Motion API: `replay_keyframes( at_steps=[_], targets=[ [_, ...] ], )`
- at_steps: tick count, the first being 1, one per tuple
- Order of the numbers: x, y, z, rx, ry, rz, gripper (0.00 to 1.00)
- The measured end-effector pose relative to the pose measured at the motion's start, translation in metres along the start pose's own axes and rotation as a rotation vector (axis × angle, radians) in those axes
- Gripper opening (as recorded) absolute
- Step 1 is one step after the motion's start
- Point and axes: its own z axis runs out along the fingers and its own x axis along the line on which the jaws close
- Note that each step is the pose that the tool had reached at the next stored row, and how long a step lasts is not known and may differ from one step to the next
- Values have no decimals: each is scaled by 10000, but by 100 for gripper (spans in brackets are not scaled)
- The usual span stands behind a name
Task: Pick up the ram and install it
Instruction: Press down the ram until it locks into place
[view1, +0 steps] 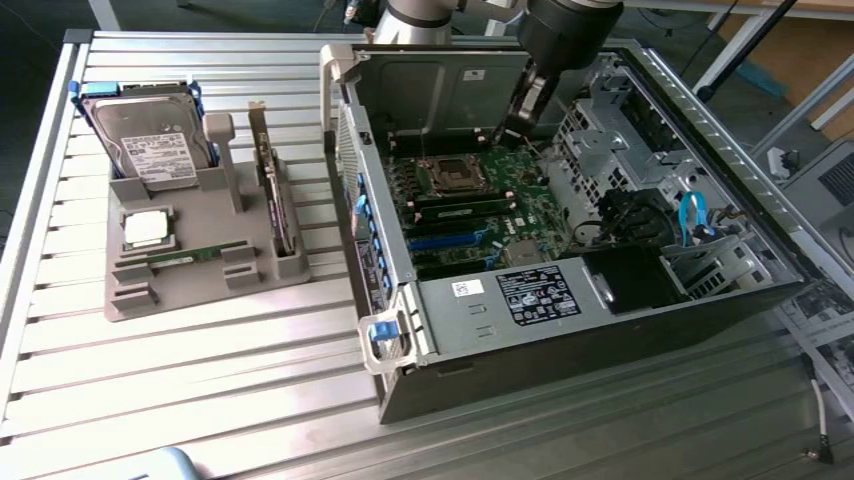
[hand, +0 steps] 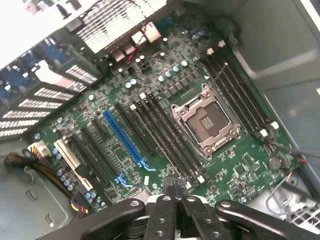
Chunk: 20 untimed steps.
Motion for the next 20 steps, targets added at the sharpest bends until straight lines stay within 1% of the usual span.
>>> replay_keyframes(
  at_steps=[20],
  targets=[
    [0, 0, 0, 89, -19, 3125, 11]
  ],
)
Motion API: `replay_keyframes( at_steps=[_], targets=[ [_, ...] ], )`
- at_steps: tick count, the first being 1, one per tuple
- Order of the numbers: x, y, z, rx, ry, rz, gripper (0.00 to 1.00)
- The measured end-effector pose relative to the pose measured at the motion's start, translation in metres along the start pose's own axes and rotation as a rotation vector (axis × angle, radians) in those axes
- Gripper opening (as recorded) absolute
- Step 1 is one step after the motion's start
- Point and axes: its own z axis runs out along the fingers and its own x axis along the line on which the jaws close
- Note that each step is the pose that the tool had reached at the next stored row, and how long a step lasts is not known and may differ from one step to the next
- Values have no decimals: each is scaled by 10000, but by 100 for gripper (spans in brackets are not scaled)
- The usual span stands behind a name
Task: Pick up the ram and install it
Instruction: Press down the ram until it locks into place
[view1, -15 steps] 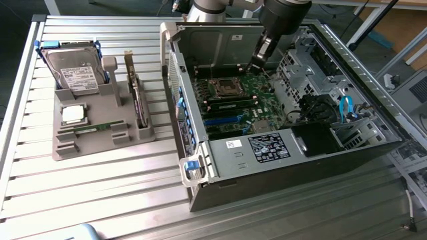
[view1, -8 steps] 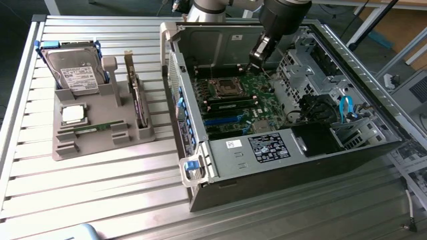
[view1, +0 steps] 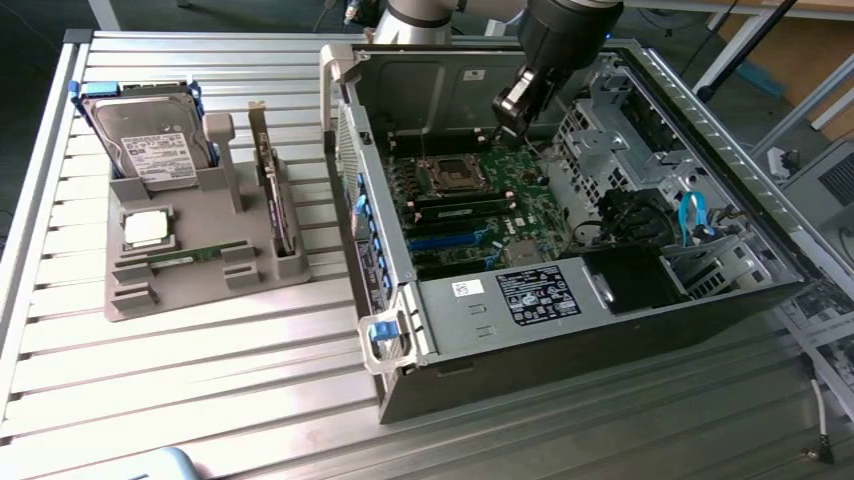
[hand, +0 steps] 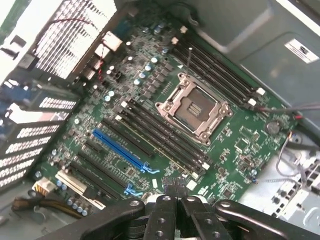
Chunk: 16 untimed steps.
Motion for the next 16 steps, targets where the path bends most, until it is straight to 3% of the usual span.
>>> replay_keyframes(
  at_steps=[16],
  targets=[
    [0, 0, 0, 66, -13, 2337, 11]
  ],
)
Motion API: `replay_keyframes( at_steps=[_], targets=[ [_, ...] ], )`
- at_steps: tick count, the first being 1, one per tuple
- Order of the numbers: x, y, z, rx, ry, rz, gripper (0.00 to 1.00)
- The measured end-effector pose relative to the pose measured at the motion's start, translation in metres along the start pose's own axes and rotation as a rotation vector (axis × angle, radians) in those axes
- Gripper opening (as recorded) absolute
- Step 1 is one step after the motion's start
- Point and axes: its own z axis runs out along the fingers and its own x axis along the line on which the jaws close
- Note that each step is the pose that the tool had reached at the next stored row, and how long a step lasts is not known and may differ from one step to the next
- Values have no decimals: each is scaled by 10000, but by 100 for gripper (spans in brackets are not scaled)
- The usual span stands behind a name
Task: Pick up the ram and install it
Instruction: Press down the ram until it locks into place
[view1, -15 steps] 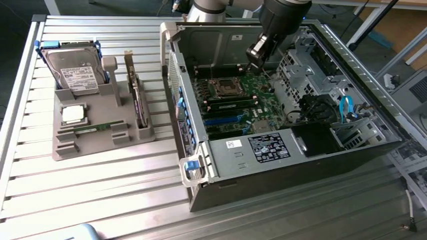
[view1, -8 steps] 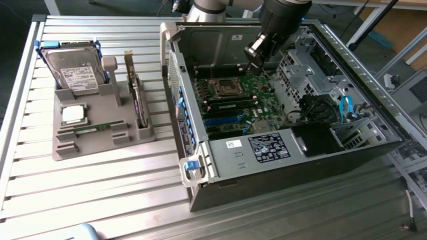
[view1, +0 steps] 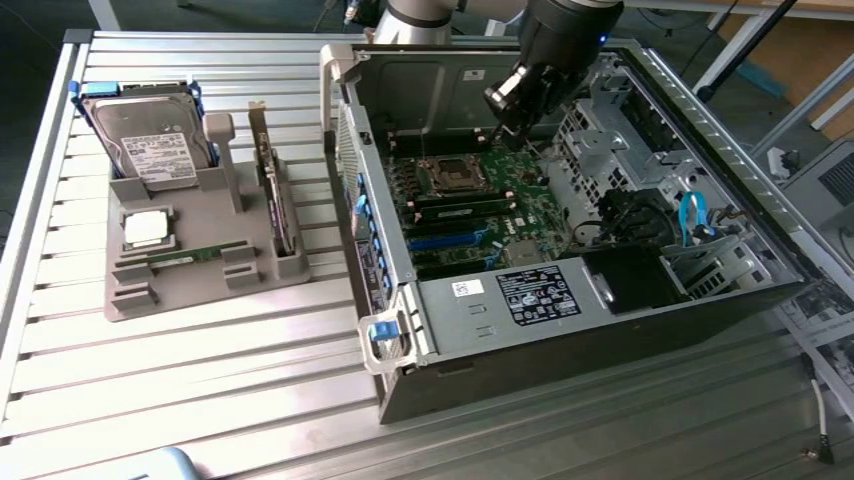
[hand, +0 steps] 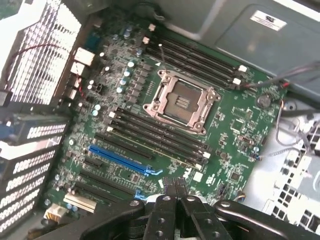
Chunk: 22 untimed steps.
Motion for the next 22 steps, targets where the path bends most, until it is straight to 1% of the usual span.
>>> replay_keyframes(
  at_steps=[6, 8, 10, 11, 14, 15, 16, 19, 22],
  targets=[
    [0, 0, 0, 24, -1, 908, 11],
    [0, 0, 0, 26, 10, 1104, 11],
    [1, 0, 0, 24, 17, 1118, 11],
    [-1, 0, 0, 9, 55, 1117, 11],
    [0, 0, 0, -135, 331, 1128, 11],
    [0, 0, 0, -171, 417, 1131, 11],
    [0, 0, 0, -174, 425, 1131, 11],
    [0, 0, 0, -175, 426, 1150, 11],
    [0, 0, 1, -174, 419, 1526, 11]
  ],
)
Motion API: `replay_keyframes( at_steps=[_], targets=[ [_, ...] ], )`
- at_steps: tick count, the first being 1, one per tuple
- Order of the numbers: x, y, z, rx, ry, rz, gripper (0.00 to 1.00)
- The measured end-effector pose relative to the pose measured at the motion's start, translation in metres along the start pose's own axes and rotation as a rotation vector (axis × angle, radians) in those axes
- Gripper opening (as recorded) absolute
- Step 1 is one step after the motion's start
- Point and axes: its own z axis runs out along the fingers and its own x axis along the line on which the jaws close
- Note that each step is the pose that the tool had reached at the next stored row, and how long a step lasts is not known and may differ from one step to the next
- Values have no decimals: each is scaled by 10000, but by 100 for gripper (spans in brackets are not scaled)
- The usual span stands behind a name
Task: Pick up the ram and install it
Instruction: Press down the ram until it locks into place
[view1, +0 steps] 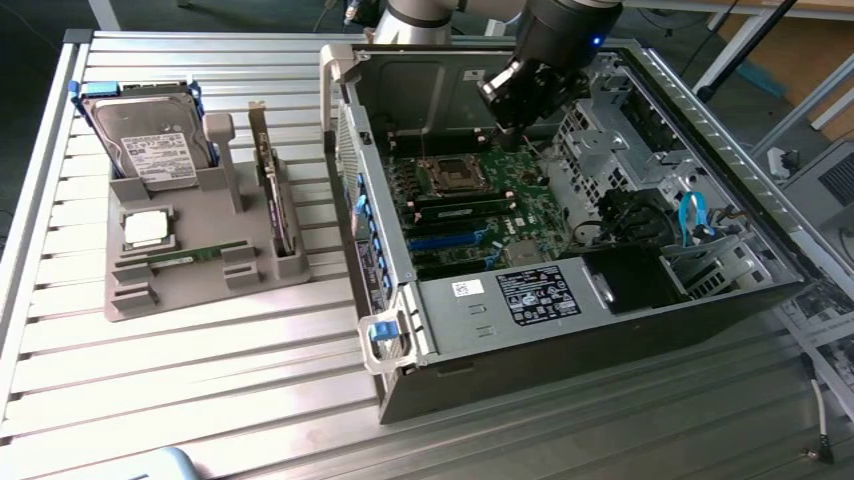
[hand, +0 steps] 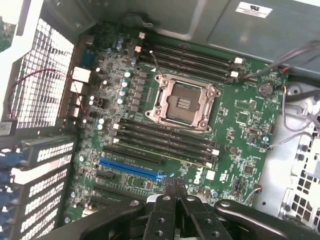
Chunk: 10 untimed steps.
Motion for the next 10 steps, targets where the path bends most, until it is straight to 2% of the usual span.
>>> replay_keyframes(
  at_steps=[8, 10],
  targets=[
    [0, 0, 0, -18, -29, 1205, 11],
    [0, 0, 0, -21, -33, 1347, 11]
  ],
)
